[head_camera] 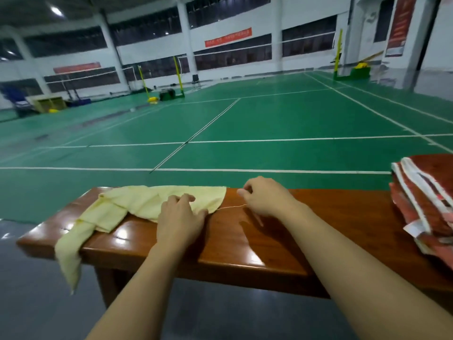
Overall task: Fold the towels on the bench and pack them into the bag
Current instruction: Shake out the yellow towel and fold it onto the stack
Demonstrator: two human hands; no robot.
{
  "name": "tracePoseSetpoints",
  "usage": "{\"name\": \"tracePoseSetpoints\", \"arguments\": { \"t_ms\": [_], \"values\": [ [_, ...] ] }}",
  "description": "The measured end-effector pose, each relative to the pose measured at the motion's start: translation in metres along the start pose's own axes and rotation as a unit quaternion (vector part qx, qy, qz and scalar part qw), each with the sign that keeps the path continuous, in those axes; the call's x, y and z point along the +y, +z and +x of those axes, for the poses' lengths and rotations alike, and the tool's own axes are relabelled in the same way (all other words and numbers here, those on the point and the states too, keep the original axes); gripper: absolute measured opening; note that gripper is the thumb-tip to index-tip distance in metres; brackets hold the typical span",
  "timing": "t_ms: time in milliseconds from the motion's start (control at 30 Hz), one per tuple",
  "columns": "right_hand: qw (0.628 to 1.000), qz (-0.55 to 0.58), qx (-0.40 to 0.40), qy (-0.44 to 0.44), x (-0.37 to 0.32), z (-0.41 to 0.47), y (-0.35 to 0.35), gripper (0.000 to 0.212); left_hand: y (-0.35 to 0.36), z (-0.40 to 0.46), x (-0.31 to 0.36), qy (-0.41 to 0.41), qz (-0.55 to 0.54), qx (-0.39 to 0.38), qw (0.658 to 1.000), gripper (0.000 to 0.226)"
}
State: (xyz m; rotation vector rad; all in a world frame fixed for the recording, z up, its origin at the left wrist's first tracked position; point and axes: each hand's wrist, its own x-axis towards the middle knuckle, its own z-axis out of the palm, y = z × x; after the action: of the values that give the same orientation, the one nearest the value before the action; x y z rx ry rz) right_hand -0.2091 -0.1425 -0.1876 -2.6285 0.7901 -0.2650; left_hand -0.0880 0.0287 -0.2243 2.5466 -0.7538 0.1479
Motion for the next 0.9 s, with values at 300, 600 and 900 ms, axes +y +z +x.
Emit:
{"name": "tracePoseSetpoints", "arguments": {
  "t_ms": [300,600,900],
  "values": [
    [0.991,0.131,-0.008,0.037,-0.023,0.031,0.029,0.046,0.0,-0.007,0.013,0.124,-0.074,-0.059,0.988,0.031],
    [0.98,0.169,-0.037,0.097,0.034,0.026,0.006,0.033,0.017,-0.044,0.076,0.321,-0.138,-0.128,0.928,0.023],
    [0.96,-0.025,0.182,0.212,0.108,-0.003,-0.046,0.017,0.015,-0.003,0.035,0.146,-0.094,0.012,0.985,0.033]
  ]
}}
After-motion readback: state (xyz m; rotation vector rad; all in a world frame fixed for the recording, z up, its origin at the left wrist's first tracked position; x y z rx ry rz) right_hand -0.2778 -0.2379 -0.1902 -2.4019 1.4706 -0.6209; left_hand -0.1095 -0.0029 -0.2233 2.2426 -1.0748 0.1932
